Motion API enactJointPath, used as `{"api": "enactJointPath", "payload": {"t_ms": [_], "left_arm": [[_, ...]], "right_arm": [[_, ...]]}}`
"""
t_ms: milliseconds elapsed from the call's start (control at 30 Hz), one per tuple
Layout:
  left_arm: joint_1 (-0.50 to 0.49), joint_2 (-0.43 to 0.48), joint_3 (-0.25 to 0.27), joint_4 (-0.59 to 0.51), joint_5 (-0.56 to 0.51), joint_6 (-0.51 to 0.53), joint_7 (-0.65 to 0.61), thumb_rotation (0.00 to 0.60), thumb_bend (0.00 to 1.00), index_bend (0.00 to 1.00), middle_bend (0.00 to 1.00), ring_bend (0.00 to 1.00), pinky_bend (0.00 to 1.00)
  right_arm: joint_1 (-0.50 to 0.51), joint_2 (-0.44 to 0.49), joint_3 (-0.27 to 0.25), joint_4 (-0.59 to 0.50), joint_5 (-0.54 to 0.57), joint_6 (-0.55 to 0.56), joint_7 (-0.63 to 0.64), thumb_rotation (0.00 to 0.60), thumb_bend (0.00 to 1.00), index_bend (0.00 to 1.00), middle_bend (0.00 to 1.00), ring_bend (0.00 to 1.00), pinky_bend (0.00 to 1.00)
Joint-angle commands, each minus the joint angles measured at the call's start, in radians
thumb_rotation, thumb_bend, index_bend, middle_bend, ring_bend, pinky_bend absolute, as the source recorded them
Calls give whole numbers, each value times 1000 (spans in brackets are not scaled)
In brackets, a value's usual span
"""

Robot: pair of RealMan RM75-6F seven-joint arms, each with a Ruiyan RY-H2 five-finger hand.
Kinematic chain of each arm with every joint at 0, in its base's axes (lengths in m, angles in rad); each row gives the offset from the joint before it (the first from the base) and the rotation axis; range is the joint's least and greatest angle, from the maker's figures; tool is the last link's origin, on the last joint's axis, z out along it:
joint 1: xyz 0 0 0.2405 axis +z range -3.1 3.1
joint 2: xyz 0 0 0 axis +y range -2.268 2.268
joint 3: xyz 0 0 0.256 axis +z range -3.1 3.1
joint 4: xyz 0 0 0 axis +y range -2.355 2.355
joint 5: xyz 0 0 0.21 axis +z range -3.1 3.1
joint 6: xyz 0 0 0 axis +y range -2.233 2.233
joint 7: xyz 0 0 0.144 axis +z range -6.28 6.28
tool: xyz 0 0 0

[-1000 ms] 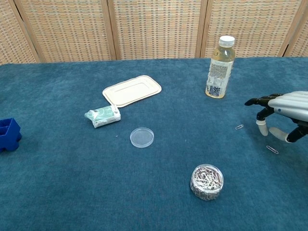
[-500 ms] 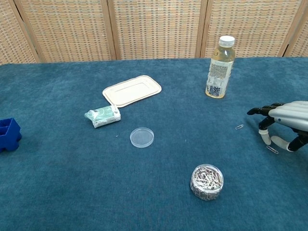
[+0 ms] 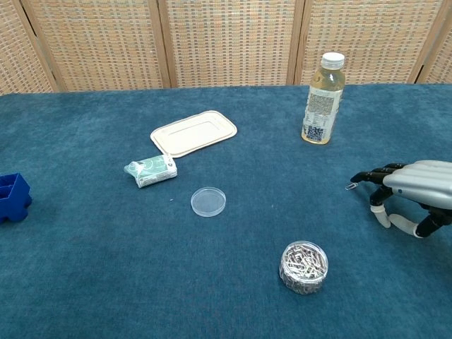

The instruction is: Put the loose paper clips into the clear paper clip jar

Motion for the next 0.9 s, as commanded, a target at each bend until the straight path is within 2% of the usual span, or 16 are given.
{"api": "enactJointPath", "payload": {"t_ms": [33,267,567,900], "left_arm": [[0,0,0,-1,1,1,0,600,0,0,0,0,0],[2,2,0,-2,4,7,-2,600,0,0,0,0,0],[1,1,1,-1,6,5,-2,600,0,0,0,0,0],[1,-2,2,-2,4,3,4,600,0,0,0,0,0]], "right_arm": [[-2,7,1,-11,-13,18,-5,600,599,518,14,0,0],[-1,16,37,10,24,30,0,600,600,522,14,0,0],[-7,-8,31,83,72,-4,-19,600,600,525,14,0,0],[3,-22,24,61,54,-11,-35,600,600,527,14,0,0]]}}
